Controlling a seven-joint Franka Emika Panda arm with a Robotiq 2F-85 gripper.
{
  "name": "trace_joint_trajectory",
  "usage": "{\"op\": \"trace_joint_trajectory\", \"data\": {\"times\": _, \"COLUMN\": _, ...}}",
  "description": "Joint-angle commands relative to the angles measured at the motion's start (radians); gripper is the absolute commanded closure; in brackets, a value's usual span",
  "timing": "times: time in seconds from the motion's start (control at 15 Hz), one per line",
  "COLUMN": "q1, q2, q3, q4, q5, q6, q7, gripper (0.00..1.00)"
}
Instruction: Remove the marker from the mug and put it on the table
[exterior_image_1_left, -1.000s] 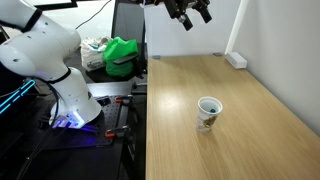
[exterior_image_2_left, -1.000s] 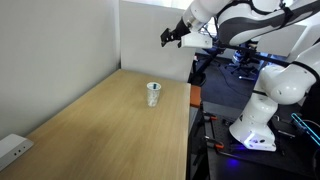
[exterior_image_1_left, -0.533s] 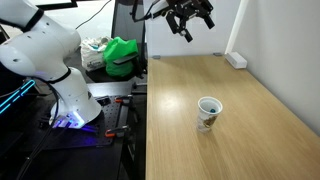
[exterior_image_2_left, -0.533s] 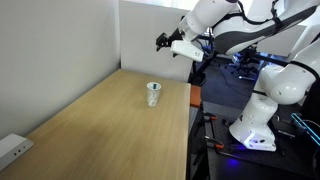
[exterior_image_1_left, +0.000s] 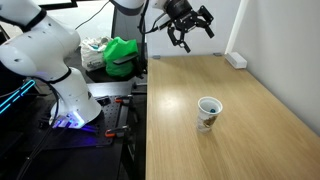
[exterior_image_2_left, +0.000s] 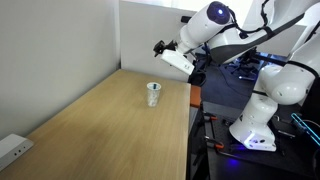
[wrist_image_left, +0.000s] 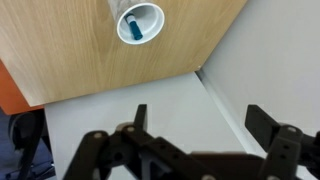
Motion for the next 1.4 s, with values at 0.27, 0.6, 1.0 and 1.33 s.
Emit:
{"op": "trace_joint_trajectory", "data": {"times": 0.27, "q1": 0.121, "q2": 0.121, "q3": -0.062, "q4": 0.081, "q5": 0.012, "q6": -0.172, "q7": 0.188, "gripper": 0.00}}
{"op": "trace_joint_trajectory", "data": {"times": 0.6, "q1": 0.164, "q2": 0.105, "q3": -0.111, "q4": 0.051, "q5": -0.003, "q6": -0.144, "q7": 0.155, "gripper": 0.00}}
{"op": "trace_joint_trajectory", "data": {"times": 1.0, "q1": 0.167, "q2": 0.114, "q3": -0.122, "q4": 0.058, "q5": 0.001, "q6": -0.166, "q7": 0.244, "gripper": 0.00}}
{"op": "trace_joint_trajectory", "data": {"times": 1.33, "q1": 0.172, "q2": 0.154, "q3": -0.150, "q4": 0.061, "q5": 0.033, "q6": -0.153, "q7": 0.284, "gripper": 0.00}}
